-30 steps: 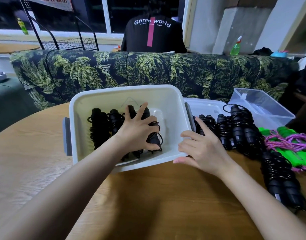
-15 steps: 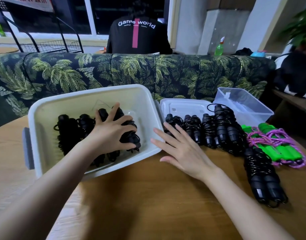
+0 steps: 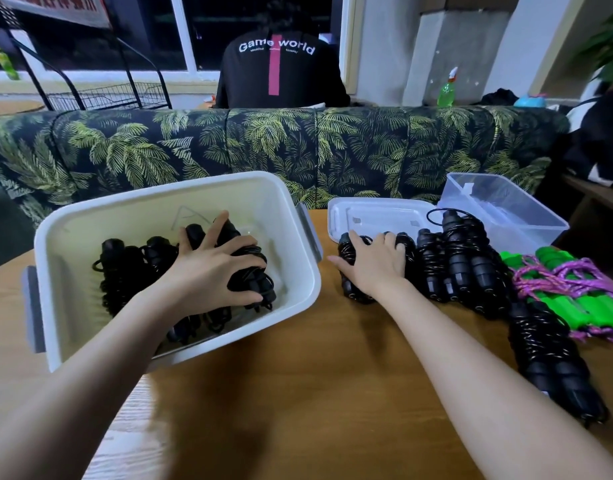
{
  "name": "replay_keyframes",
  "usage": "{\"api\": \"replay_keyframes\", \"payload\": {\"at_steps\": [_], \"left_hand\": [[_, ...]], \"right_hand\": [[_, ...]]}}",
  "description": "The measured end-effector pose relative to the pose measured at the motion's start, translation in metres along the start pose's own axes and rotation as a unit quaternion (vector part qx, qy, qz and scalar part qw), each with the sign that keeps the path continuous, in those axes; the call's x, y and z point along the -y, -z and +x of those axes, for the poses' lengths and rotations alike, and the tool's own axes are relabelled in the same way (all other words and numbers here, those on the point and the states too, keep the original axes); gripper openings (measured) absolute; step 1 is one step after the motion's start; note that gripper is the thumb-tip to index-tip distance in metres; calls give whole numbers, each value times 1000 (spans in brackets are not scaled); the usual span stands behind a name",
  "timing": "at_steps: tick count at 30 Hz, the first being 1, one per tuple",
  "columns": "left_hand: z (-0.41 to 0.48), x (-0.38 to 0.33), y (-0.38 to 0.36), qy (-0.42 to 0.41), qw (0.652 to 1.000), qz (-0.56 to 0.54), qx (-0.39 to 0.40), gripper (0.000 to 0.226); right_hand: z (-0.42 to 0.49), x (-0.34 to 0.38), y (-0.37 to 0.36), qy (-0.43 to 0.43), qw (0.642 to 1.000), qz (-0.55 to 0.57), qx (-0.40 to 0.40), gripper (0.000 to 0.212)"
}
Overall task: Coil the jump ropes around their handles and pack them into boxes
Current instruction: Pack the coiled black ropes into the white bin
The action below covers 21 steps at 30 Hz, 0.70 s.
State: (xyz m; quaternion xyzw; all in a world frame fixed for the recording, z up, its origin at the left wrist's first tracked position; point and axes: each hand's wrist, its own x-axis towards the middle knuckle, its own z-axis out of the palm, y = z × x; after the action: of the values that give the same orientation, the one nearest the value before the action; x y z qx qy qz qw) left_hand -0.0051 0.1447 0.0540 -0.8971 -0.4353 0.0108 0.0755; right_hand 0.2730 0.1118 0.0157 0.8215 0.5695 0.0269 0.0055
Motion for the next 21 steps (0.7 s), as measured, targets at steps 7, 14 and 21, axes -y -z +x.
{"api": "replay_keyframes", "payload": {"at_steps": [7, 14, 21], "left_hand": [[-3, 6, 1, 3, 1000, -19, -5, 60], [-4, 4, 1, 4, 1000, -21, -1, 59], [-3, 3, 2, 5, 1000, -24, 4, 59]], "right_hand": [[-5, 17, 3, 2, 999, 46, 5, 81], [-8, -7, 5, -18, 958, 285, 19, 72], [-27, -33, 4, -49, 712, 698, 57, 62]]}}
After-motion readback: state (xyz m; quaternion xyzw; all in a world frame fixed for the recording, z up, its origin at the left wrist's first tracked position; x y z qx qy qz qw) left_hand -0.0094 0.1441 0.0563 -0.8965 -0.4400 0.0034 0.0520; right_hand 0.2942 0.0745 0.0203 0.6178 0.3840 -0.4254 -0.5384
